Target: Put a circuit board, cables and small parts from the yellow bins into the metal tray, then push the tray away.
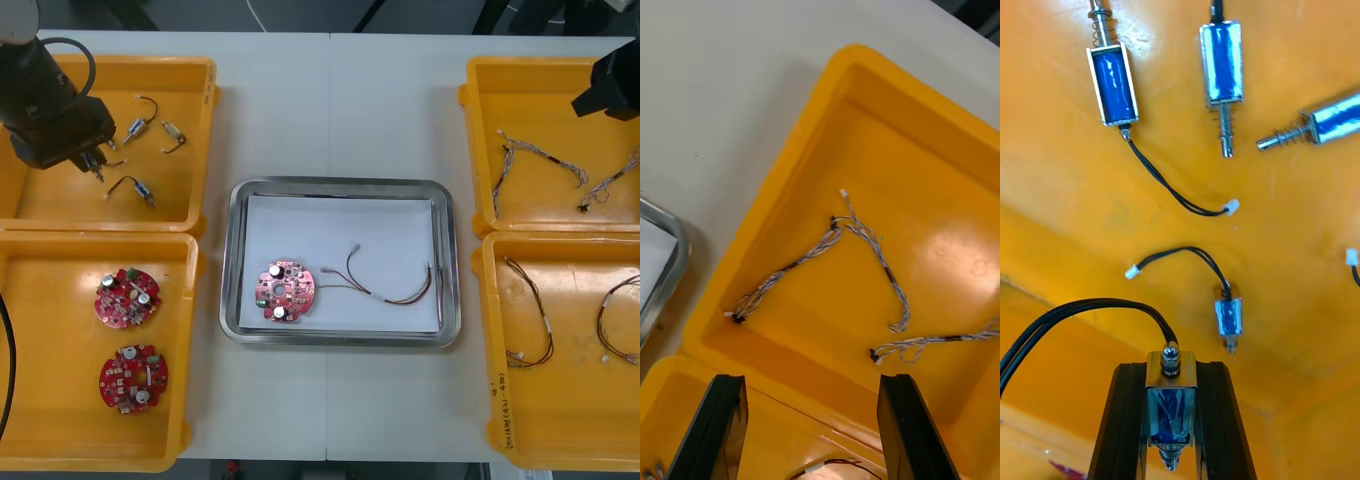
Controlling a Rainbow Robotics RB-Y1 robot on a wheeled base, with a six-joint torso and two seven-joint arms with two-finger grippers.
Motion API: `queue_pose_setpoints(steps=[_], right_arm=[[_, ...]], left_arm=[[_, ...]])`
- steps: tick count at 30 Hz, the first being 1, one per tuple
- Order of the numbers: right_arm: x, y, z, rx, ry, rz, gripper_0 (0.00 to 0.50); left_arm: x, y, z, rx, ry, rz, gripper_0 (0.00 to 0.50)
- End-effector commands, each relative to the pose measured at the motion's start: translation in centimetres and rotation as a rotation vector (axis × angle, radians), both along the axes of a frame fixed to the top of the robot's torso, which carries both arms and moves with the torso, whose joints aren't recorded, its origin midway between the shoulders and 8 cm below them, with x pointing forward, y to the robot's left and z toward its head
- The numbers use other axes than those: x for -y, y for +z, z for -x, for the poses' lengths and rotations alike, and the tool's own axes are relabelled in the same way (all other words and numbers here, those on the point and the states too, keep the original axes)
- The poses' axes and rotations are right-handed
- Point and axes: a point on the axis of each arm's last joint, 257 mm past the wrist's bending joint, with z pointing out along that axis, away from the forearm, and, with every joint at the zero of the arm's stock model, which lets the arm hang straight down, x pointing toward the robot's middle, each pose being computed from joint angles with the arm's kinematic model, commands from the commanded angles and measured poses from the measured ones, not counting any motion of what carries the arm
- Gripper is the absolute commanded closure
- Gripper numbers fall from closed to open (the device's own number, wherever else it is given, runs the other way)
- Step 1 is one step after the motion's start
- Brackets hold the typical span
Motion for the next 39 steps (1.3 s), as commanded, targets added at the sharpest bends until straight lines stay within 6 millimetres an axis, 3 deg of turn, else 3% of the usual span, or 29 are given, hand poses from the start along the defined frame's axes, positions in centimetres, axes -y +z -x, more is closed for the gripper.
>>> queue_pose_setpoints(steps=[1, 11, 17, 24, 29, 31, 32, 33, 39], right_arm=[[4.7, 4.6, -0.4, 0.095, -0.144, -0.04, 0.0], [10.5, 4.6, -1.4, 0.062, -0.34, -0.079, 0.0], [12.7, 3.5, -1.8, -0.004, -0.424, -0.153, 0.0], [14.9, 1.9, -1.3, -0.069, -0.5, -0.196, 0.0], [17.1, 0.2, -0.9, -0.142, -0.601, -0.196, 0.0], [17.3, -0.1, -0.8, -0.152, -0.613, -0.191, 0.0], [17.5, -0.8, -0.7, -0.184, -0.643, -0.182, 0.0], [17.5, -1.0, -0.7, -0.192, -0.65, -0.186, 0.0], [17.6, -1.1, -2.4, -0.158, -0.738, -0.281, 0.0]], left_arm=[[0.7, 4.9, -0.7, 0.08, -0.074, -0.036, 0.494], [4.9, 6.2, 0.2, 0.094, -0.141, -0.047, 0.493], [8.1, 7.0, 0.7, 0.132, -0.192, -0.045, 0.494], [11.6, 6.1, 1.7, 0.169, -0.261, -0.037, 0.494], [15.7, 4.5, 2.8, 0.157, -0.34, -0.049, 0.493], [16.3, 4.4, 2.9, 0.158, -0.349, -0.05, 0.493], [17.9, 3.8, 3.3, 0.151, -0.373, -0.048, 0.493], [18.3, 3.7, 3.4, 0.15, -0.379, -0.048, 0.492], [21.7, 2.2, 4.2, 0.139, -0.43, -0.051, 0.492]])
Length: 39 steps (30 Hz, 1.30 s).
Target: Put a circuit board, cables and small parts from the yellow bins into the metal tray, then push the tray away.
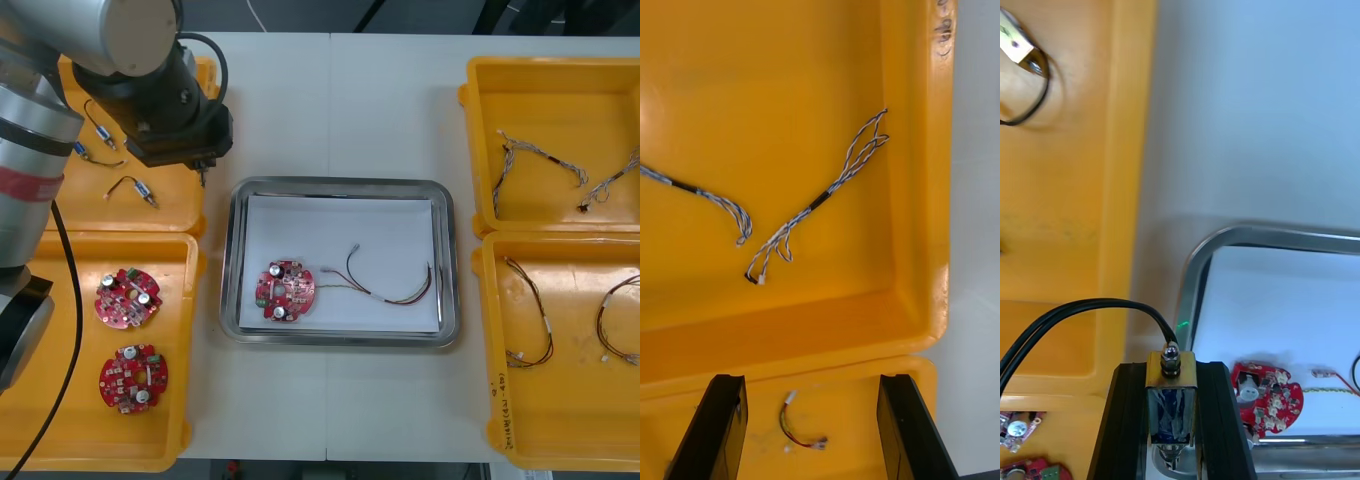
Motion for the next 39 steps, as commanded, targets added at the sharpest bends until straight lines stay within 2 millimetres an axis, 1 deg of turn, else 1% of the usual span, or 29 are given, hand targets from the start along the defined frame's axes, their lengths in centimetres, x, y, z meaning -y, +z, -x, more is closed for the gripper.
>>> queue_pose_setpoints(steps=[1, 7, 15, 21, 25, 28, 34, 37, 38, 39], right_arm=[[1.7, 4.5, -1.4, 0.104, -0.111, -0.005, 0.0], [2.2, 3.7, -2.3, 0.126, -0.245, -0.075, 0.0], [3.1, 2.7, -4.1, 0.181, -0.415, -0.161, 0.0], [3.3, 1.6, -5.7, 0.205, -0.507, -0.236, 0.0], [4.0, 0.5, -6.4, 0.216, -0.53, -0.236, 0.0], [4.4, -0.4, -6.5, 0.213, -0.54, -0.231, 0.0], [4.7, -3.1, -6.8, 0.2, -0.563, -0.242, 0.0], [4.8, -4.5, -6.8, 0.195, -0.576, -0.249, 0.0], [4.7, -4.6, -6.9, 0.195, -0.577, -0.251, 0.0], [4.6, -5.1, -6.9, 0.19, -0.581, -0.255, 0.0]], left_arm=[[4.2, -0.6, 0.9, 0.012, 0.015, 0.041, 0.494], [6.6, -2.4, 1.7, 0.002, -0.025, 0.006, 0.492], [7.8, -5.9, 1.7, 0.025, -0.042, 0.002, 0.491], [8.3, -7.5, 1.7, 0.041, -0.046, -0.008, 0.49], [8.6, -8.5, 1.7, 0.033, -0.043, -0.006, 0.491], [8.5, -9.2, 1.2, 0.03, -0.03, 0.0, 0.491], [8.9, -10.7, -0.1, 0.055, -0.024, 0.011, 0.49], [8.9, -11.1, -0.1, 0.057, -0.024, 0.006, 0.479], [8.9, -11.2, -0.1, 0.054, -0.022, 0.005, 0.474], [8.9, -11.2, -0.1, 0.054, -0.021, 0.004, 0.463]])
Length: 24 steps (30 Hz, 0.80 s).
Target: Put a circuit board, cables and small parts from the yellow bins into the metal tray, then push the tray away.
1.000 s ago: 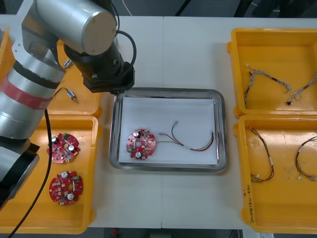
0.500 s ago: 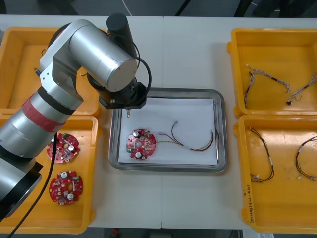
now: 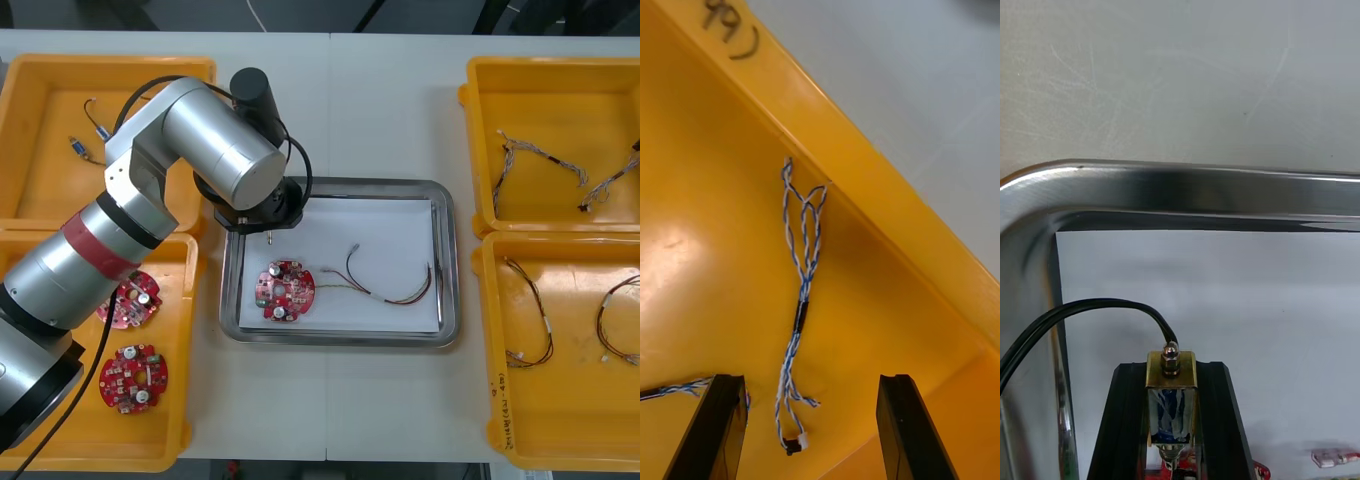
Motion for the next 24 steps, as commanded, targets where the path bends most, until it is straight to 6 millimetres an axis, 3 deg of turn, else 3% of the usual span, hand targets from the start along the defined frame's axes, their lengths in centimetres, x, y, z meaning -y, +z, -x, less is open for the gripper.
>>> queue_pose_setpoints(steps=[1, 8, 10, 11, 12, 13, 20, 24], right_arm=[[1.4, 2.9, -0.9, 0.052, -0.041, 0.024, 0.0], [0.3, 1.1, -1.8, 0.068, -0.06, -0.006, 0.0], [0.0, 0.9, -2.0, 0.071, -0.065, -0.015, 0.0], [-0.2, 0.8, -2.1, 0.071, -0.065, -0.017, 0.0], [-0.5, 0.7, -2.2, 0.073, -0.067, -0.021, 0.0], [-0.6, 0.5, -2.3, 0.074, -0.068, -0.023, 0.0], [-1.8, -0.2, -3.0, 0.09, -0.076, -0.043, 0.0], [-2.3, -1.8, -3.1, 0.091, -0.077, -0.056, 0.0]], left_arm=[[1.4, -0.4, 0.3, 0.004, 0.037, 0.033, 0.457], [1.2, -0.7, 0.4, -0.004, 0.05, 0.033, 0.354], [1.3, -0.7, 0.5, -0.006, 0.051, 0.036, 0.19], [1.3, -0.7, 0.5, -0.006, 0.053, 0.037, 0.157], [1.3, -0.7, 0.5, -0.006, 0.055, 0.038, 0.048], [1.3, -0.7, 0.5, -0.007, 0.057, 0.039, 0.0], [1.6, -0.3, 0.4, 0.004, 0.061, 0.048, 0.0], [1.2, 1.1, 0.4, 0.013, 0.08, 0.06, 0.0]])
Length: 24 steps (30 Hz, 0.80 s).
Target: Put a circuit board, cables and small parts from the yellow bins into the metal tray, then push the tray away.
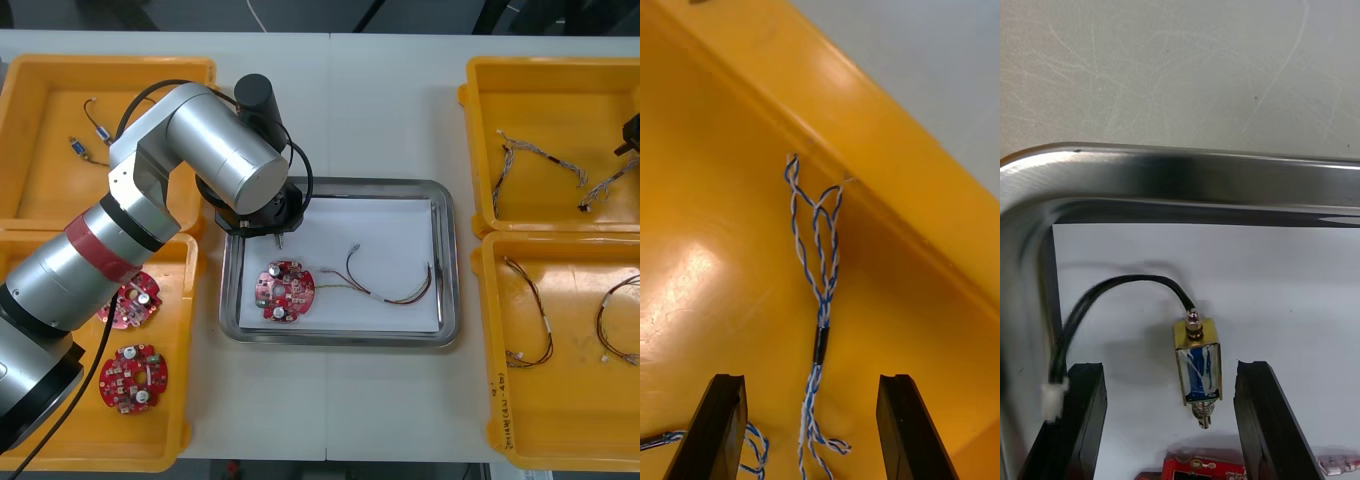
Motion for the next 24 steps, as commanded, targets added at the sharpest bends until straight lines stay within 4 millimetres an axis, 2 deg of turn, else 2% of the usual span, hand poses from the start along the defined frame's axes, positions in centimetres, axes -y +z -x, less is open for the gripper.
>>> queue_pose_setpoints(steps=[1, 5, 9, 15, 20, 24], right_arm=[[-1.4, 0.0, -1.2, 0.031, -0.012, -0.014, 0.0], [-1.8, -0.6, -1.2, 0.023, -0.013, -0.022, 0.0], [-2.1, -1.4, -1.0, 0.018, -0.022, -0.034, 0.0], [-1.9, -2.7, -0.4, 0.0, -0.037, -0.042, 0.0], [-2.0, -3.8, 0.1, -0.013, -0.052, -0.053, 0.0], [-2.1, -4.4, 0.3, -0.019, -0.064, -0.062, 0.0]], left_arm=[[1.0, 2.3, 0.3, 0.021, 0.082, 0.073, 0.0], [0.1, 4.4, 0.9, 0.016, 0.111, 0.09, 0.0], [-1.6, 6.9, 1.5, 0.013, 0.153, 0.103, 0.0], [-5.4, 10.3, 2.5, 0.018, 0.213, 0.096, 0.0], [-8.4, 14.3, 1.2, 0.091, 0.256, 0.14, 0.0], [-10.9, 16.7, 0.3, 0.137, 0.304, 0.163, 0.0]])
